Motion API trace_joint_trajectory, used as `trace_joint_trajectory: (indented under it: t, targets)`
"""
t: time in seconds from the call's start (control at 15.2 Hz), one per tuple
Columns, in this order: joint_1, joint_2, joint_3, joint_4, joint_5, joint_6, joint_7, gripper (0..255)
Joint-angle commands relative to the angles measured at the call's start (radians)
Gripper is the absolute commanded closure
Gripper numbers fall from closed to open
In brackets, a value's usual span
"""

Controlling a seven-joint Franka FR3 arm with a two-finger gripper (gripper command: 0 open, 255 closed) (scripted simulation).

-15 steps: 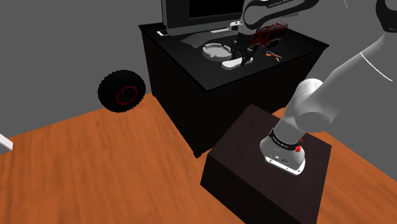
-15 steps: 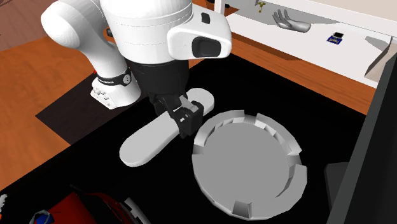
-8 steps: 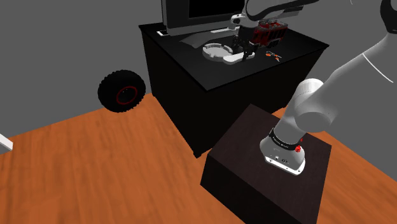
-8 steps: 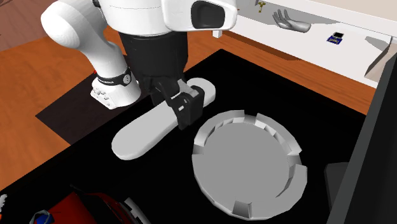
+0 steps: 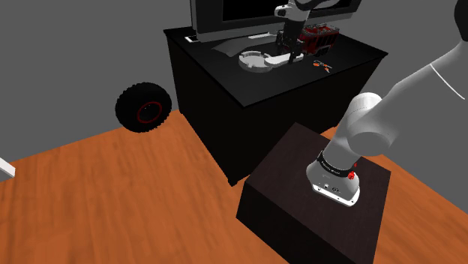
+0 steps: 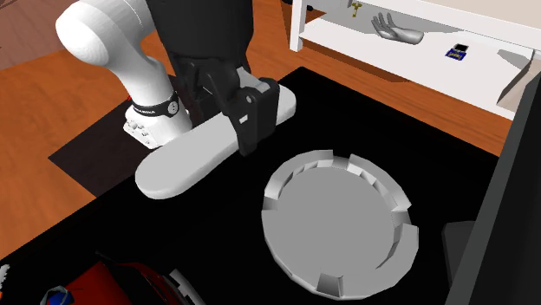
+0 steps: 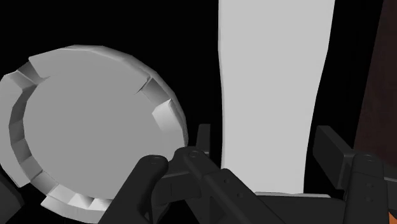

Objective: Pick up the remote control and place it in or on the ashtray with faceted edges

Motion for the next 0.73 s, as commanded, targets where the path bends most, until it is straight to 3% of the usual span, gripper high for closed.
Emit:
trace_joint_trajectory:
  t: [0.0,0.26,0.66]
  targets:
    - [0.001,-0.002,0.005,0.028,0.003,-0.030,-0.001,255]
    - [0.003,-0.006,0.013,0.066,0.007,-0.072,-0.001,255]
    - [0.071,0.266,-0.056,0.297,0.143,-0.057,-0.072,255]
